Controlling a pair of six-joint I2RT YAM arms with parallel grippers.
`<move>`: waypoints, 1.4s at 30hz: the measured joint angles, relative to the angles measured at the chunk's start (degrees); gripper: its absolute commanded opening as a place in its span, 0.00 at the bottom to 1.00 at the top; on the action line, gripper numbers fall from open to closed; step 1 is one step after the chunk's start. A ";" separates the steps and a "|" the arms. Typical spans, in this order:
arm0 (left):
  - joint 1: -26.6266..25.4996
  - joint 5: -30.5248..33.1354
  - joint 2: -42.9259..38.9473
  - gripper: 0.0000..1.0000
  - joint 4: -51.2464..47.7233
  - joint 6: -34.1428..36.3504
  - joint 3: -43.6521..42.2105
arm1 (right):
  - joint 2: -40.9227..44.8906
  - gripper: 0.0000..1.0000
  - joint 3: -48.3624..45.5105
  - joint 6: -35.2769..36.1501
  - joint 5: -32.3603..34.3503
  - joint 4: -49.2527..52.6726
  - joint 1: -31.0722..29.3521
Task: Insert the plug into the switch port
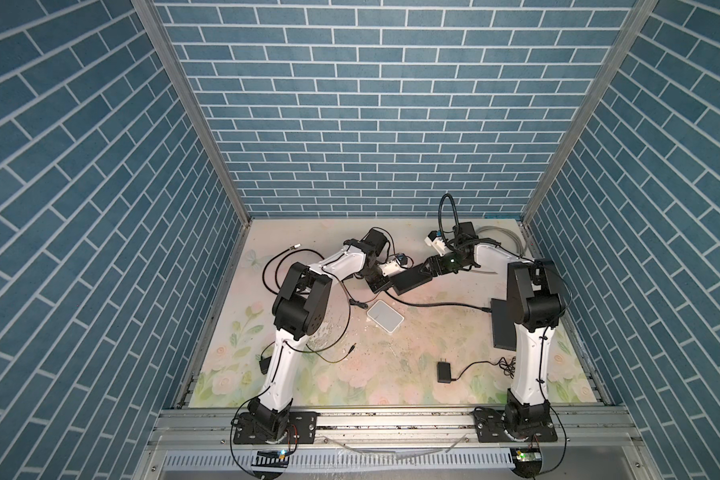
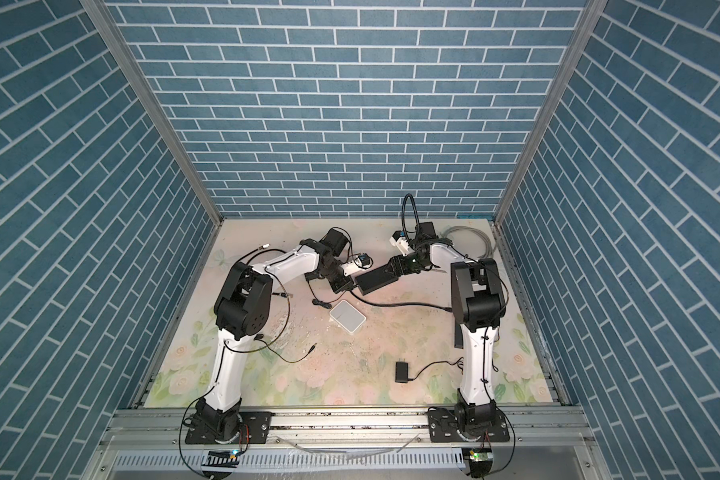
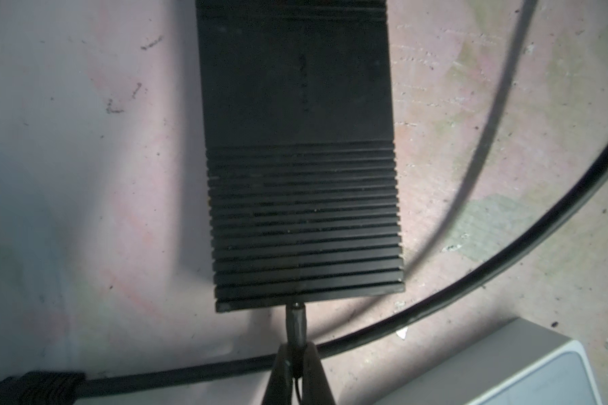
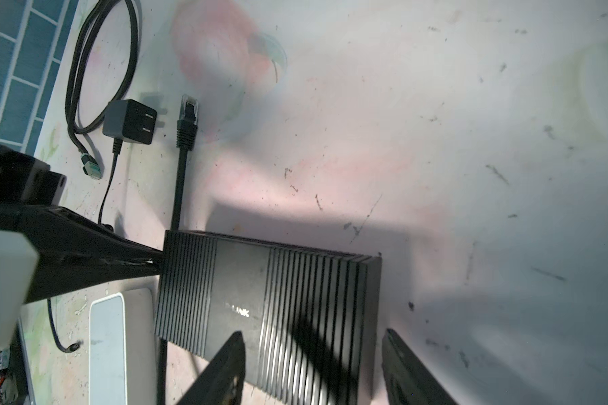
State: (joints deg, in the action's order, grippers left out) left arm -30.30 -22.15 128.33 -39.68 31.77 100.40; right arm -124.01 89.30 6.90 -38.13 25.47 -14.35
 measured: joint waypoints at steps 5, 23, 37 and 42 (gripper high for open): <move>0.02 -0.22 0.07 0.00 -0.83 0.46 0.00 | -1.73 0.58 0.17 0.52 -0.72 -0.26 -0.50; -0.04 0.09 0.68 0.00 -2.69 0.20 0.55 | -1.73 0.55 0.22 4.17 -0.52 -0.92 -1.44; -0.07 -1.44 1.57 0.00 -7.72 1.29 4.35 | -1.46 0.55 0.15 7.19 -0.96 -2.75 -1.84; -0.07 -1.46 1.90 0.00 -9.01 1.27 4.68 | -1.38 0.54 0.15 8.63 -2.29 -2.54 -1.84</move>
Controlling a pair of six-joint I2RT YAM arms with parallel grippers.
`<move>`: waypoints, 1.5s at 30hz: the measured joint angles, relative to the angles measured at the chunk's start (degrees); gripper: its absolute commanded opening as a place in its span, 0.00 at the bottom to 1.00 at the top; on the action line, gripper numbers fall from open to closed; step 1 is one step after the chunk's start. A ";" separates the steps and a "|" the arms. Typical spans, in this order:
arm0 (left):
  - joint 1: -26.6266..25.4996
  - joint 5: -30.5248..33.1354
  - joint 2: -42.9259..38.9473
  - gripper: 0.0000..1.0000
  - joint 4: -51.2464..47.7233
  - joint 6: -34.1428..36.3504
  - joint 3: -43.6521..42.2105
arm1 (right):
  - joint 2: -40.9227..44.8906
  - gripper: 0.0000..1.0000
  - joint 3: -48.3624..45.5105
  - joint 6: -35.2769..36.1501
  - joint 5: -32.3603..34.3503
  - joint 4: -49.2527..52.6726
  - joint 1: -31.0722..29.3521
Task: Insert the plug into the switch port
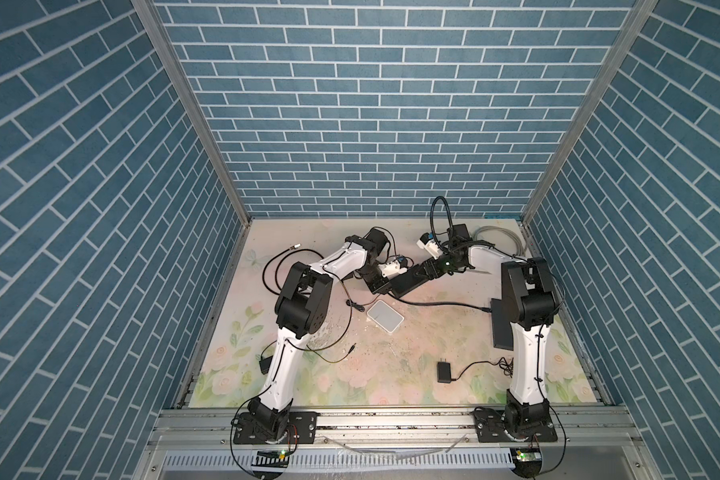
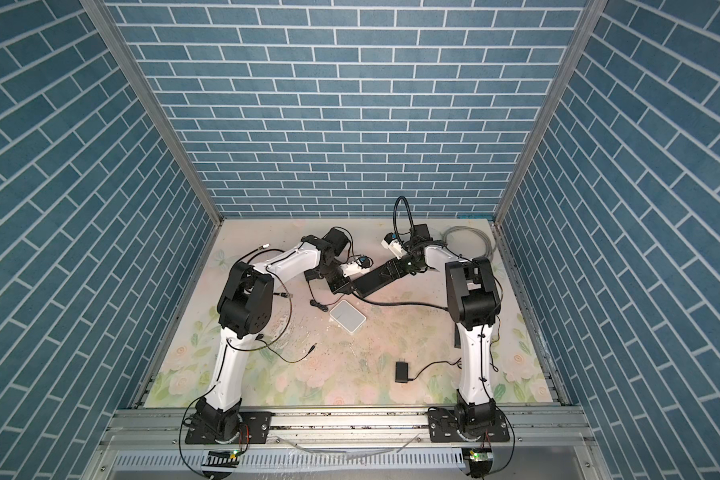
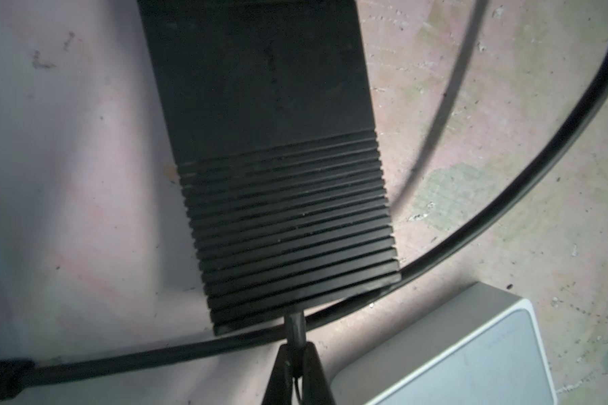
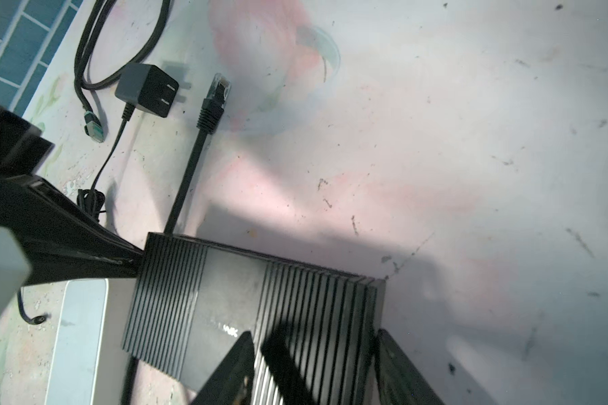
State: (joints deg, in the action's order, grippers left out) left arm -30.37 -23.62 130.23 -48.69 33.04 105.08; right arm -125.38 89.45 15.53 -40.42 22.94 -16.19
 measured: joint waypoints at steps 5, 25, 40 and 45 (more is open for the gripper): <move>0.00 0.11 2.05 0.00 -1.79 -0.02 1.95 | 0.04 0.54 -0.07 0.04 -0.61 -0.48 0.00; -0.04 0.37 3.76 0.00 -5.57 0.11 5.16 | 0.90 0.54 -0.37 2.49 -3.54 -1.75 0.00; -0.04 -0.72 3.85 0.00 -4.74 -3.82 4.66 | 0.90 0.53 -0.37 4.96 -4.00 -1.38 0.00; 0.13 -5.57 3.78 0.00 -1.92 -8.04 2.75 | 0.90 0.53 0.13 7.06 -3.72 -1.84 0.02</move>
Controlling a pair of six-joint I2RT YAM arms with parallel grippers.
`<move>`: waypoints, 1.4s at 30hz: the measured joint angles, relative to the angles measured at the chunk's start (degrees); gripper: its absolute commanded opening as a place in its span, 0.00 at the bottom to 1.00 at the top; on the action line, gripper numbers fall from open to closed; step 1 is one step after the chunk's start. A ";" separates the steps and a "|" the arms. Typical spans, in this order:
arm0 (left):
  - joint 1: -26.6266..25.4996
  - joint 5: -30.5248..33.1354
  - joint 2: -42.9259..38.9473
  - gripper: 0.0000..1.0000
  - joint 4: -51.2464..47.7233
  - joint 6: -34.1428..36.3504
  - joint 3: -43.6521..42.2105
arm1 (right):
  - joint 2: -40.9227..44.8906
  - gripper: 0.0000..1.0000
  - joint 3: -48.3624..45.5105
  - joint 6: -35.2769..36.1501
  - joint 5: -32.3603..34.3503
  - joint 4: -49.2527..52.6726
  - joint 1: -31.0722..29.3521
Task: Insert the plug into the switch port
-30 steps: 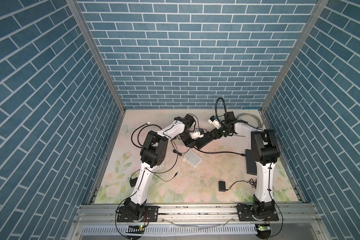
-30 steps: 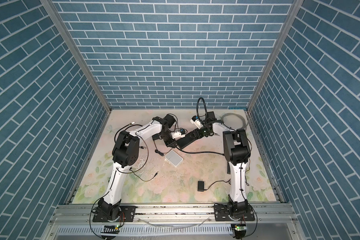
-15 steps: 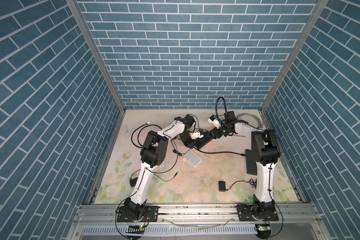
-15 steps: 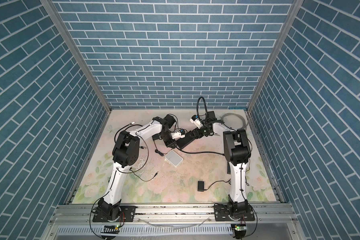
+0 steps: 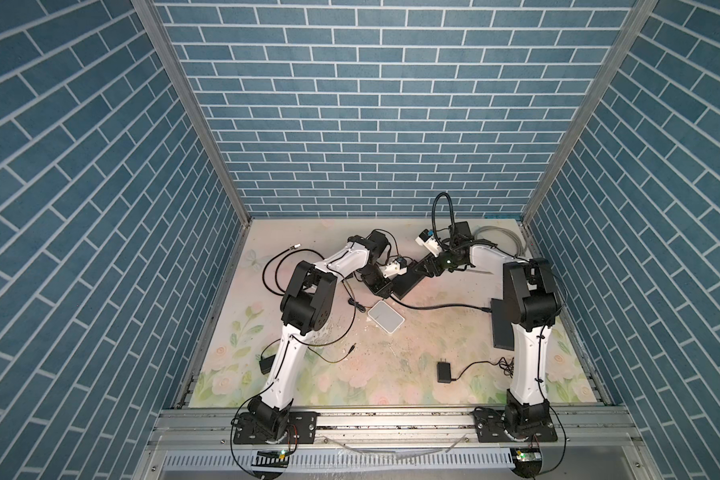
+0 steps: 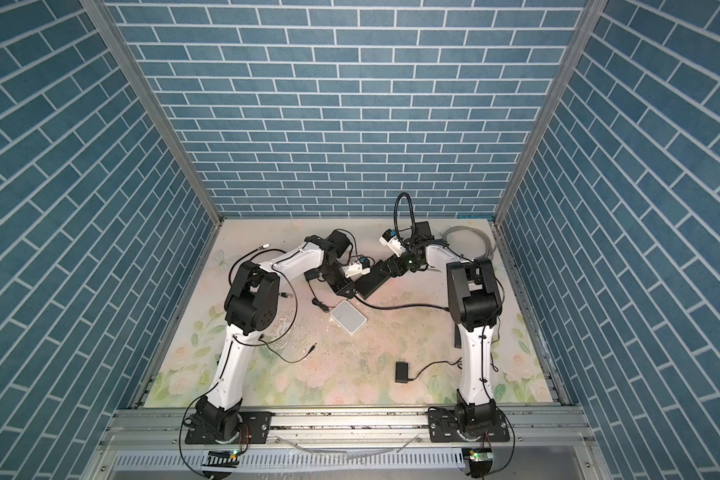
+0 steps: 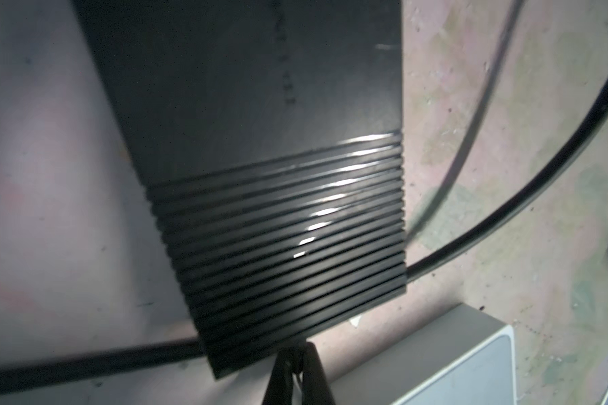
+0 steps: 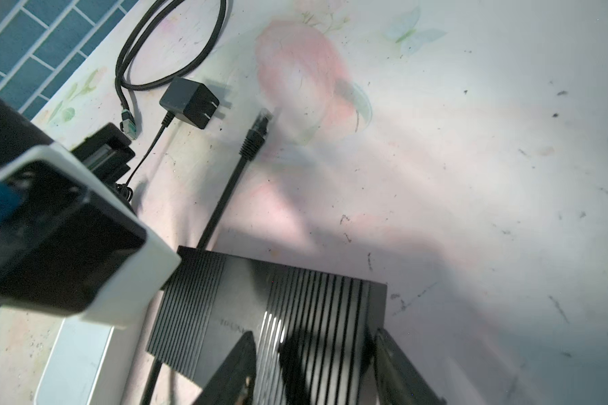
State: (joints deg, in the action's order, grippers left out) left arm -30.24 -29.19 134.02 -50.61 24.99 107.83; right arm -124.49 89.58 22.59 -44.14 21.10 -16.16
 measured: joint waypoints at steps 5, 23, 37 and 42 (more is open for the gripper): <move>-0.09 -2.51 -0.07 0.00 2.23 -2.97 -0.90 | 0.00 0.53 1.42 2.12 -0.33 0.13 0.00; -1.62 2.75 -1.11 0.00 3.78 -9.40 -1.42 | -1.64 0.52 0.85 3.82 -1.55 -0.07 1.18; -1.90 2.99 4.17 0.00 -5.79 -9.33 8.98 | -1.64 0.51 -0.90 4.98 -1.53 -1.97 1.55; -2.05 3.30 5.86 0.00 -8.74 -9.70 12.22 | -1.64 0.51 -0.68 6.05 -1.53 -1.68 1.55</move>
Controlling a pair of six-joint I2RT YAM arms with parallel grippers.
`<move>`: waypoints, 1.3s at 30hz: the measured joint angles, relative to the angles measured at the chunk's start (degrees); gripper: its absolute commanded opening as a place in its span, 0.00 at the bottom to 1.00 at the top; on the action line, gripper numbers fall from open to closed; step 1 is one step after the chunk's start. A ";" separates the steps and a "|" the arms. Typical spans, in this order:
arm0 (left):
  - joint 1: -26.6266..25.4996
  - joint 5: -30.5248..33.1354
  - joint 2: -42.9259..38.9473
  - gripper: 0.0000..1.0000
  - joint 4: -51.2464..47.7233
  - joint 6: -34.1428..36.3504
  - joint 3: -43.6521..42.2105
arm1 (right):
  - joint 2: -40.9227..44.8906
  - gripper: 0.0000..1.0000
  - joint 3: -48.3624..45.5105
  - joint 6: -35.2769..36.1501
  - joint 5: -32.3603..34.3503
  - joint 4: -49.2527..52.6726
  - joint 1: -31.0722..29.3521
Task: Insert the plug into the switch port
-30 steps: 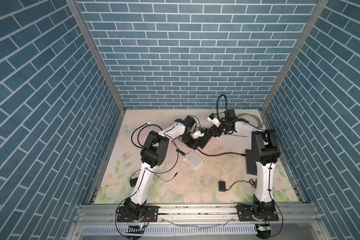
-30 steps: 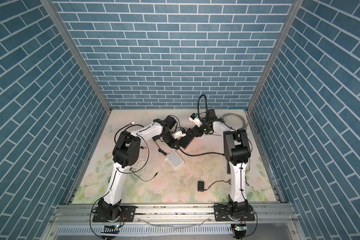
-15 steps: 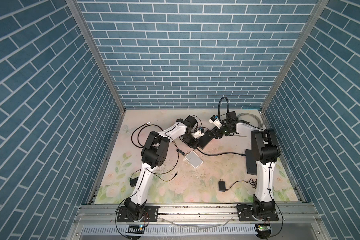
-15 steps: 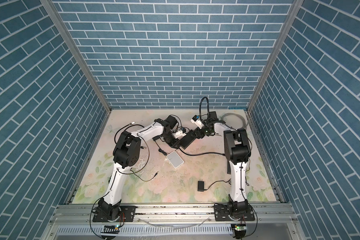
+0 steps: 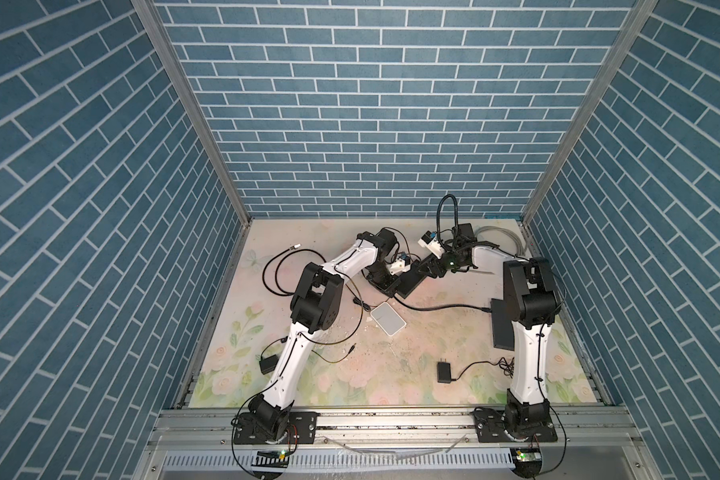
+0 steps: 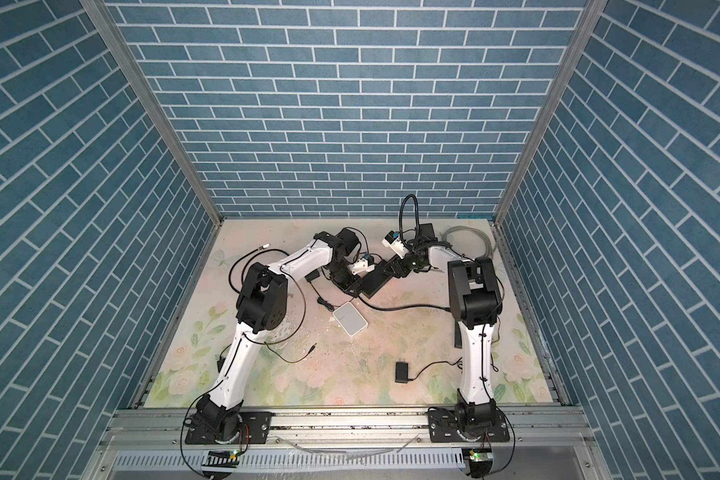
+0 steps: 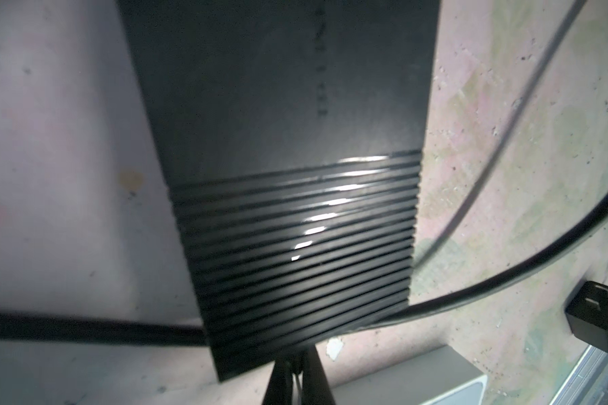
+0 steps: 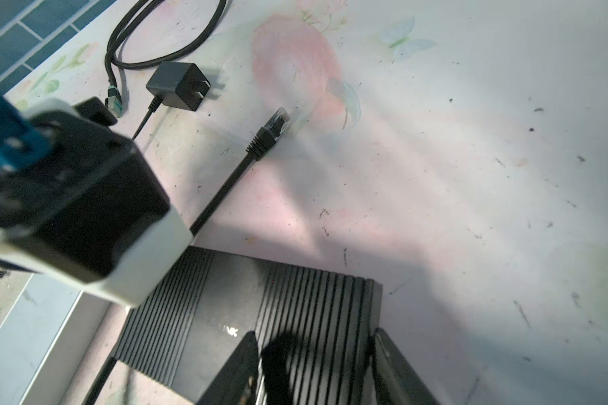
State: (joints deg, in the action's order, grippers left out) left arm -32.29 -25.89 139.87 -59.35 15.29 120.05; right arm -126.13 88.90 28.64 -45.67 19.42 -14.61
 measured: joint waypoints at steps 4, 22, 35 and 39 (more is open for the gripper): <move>-0.09 0.15 0.33 0.00 -0.37 -0.76 0.59 | -0.02 0.51 0.20 0.68 -0.02 0.28 0.00; -0.59 1.64 -0.22 0.11 0.74 -3.02 -0.24 | -0.83 0.54 -0.85 -2.45 0.39 -3.34 0.00; 5.64 5.92 -4.42 0.30 21.81 -4.59 -7.58 | 7.21 0.64 -15.58 -26.93 2.84 -13.57 2.25; 7.63 4.42 -9.57 0.33 26.03 -5.88 -12.76 | 10.05 0.65 -16.90 -29.46 4.11 -14.01 2.23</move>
State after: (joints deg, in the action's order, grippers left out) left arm -24.67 -21.47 130.30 -33.32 9.41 107.28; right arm -116.07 72.01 -0.82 -41.56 5.41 -12.38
